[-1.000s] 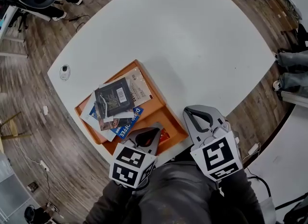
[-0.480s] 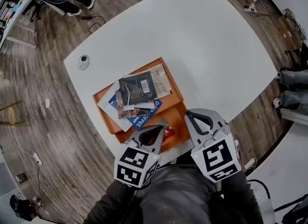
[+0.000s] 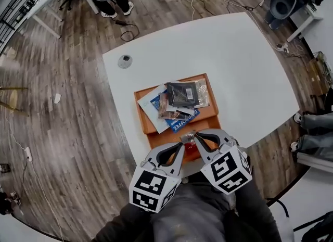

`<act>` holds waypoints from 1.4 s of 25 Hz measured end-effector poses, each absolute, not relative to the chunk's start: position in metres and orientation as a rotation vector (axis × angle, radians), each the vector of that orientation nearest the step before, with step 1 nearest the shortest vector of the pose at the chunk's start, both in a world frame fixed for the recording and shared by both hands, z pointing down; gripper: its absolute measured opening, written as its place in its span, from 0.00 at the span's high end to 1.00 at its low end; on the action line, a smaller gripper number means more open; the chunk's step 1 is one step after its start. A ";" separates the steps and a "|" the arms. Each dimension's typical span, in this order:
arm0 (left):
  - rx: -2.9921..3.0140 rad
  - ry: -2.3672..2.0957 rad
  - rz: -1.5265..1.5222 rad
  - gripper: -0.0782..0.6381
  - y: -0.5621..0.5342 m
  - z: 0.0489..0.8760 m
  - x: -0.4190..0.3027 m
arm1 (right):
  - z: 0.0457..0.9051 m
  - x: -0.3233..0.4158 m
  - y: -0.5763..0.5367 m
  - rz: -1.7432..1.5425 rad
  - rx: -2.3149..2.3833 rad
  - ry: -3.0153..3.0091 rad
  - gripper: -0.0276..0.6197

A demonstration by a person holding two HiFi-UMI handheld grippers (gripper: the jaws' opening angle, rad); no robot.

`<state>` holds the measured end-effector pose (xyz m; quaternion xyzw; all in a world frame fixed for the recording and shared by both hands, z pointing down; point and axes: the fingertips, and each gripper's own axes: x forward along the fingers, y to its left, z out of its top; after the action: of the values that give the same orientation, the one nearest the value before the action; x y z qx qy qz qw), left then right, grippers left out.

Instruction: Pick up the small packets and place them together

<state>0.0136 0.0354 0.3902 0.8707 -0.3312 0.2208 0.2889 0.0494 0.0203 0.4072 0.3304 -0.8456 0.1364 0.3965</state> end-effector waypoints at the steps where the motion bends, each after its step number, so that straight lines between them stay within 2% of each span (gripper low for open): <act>1: 2.320 -0.900 0.576 0.90 0.038 0.388 0.008 | 0.408 0.043 0.022 0.335 0.813 -2.139 0.95; 3: 2.309 -0.933 0.558 0.90 0.042 0.387 -0.003 | 0.412 0.033 0.024 0.324 0.769 -2.131 0.95; 5: 2.293 -0.970 0.537 0.90 0.042 0.386 -0.014 | 0.418 0.027 0.027 0.321 0.727 -2.114 0.85; 12: 2.246 -1.042 0.488 0.90 0.036 0.386 -0.034 | 0.451 0.025 0.036 0.390 0.600 -2.024 0.65; 27: 2.213 -0.987 0.521 0.90 0.018 0.408 -0.029 | 0.485 0.024 0.027 0.442 0.529 -1.889 0.61; 29: 2.208 -0.984 0.518 0.90 0.018 0.409 -0.030 | 0.485 0.025 0.026 0.441 0.531 -1.883 0.65; 31: 2.209 -0.977 0.520 0.90 0.018 0.410 -0.031 | 0.484 0.026 0.025 0.441 0.537 -1.883 0.74; 35: 2.212 -0.965 0.523 0.90 0.023 0.411 -0.032 | 0.485 0.025 0.026 0.435 0.560 -1.886 0.77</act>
<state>-0.0321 0.0230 0.4114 0.8457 -0.3687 0.2000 0.3298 0.0252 0.0264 0.4846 0.2351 -0.7914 0.1823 0.5340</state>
